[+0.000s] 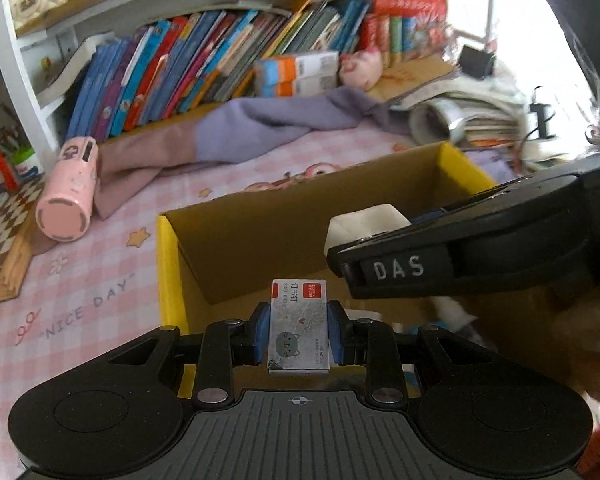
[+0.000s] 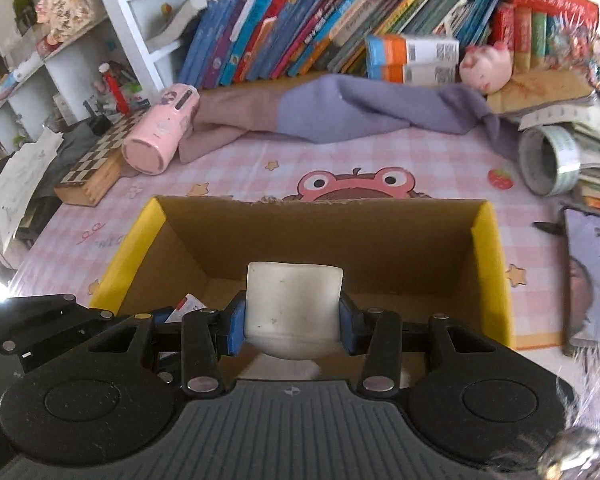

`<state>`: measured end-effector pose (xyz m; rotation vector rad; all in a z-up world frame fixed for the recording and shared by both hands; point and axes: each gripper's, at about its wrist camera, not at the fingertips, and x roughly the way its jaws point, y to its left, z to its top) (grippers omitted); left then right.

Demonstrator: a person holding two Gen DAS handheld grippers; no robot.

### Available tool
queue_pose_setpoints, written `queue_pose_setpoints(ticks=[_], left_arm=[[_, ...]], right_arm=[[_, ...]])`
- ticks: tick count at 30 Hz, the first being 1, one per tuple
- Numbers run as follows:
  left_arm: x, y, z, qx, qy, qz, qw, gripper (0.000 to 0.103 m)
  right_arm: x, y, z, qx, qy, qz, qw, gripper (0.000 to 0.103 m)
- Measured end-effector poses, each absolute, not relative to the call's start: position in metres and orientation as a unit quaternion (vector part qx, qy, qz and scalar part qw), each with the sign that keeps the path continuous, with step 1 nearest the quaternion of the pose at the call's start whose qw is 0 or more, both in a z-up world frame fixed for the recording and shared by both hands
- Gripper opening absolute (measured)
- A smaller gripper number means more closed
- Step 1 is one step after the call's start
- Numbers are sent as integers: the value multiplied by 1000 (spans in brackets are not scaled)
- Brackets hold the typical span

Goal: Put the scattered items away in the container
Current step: 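Lower both items into the yellow box and open both tools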

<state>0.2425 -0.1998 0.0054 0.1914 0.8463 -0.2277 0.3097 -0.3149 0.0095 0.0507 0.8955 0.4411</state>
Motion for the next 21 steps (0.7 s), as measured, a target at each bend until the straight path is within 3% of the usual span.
queue_pose_setpoints(ticks=[11,16,19,21], left_arm=[[257,-208,-5,109,436,-97,888,29],[252,-209,-2,111,432,-98,890,36],[246,-211,2,119,420,-95,895,48],[241,-210,6,114,411,-93,900,50]], right_arm=[[338,-308,-20,30,490,204,847,42],[335,-311,-16,38,479,209,852,51],[331,-315,-7,42,461,216,860,55],[326,-317,0,44,448,223,864,57]])
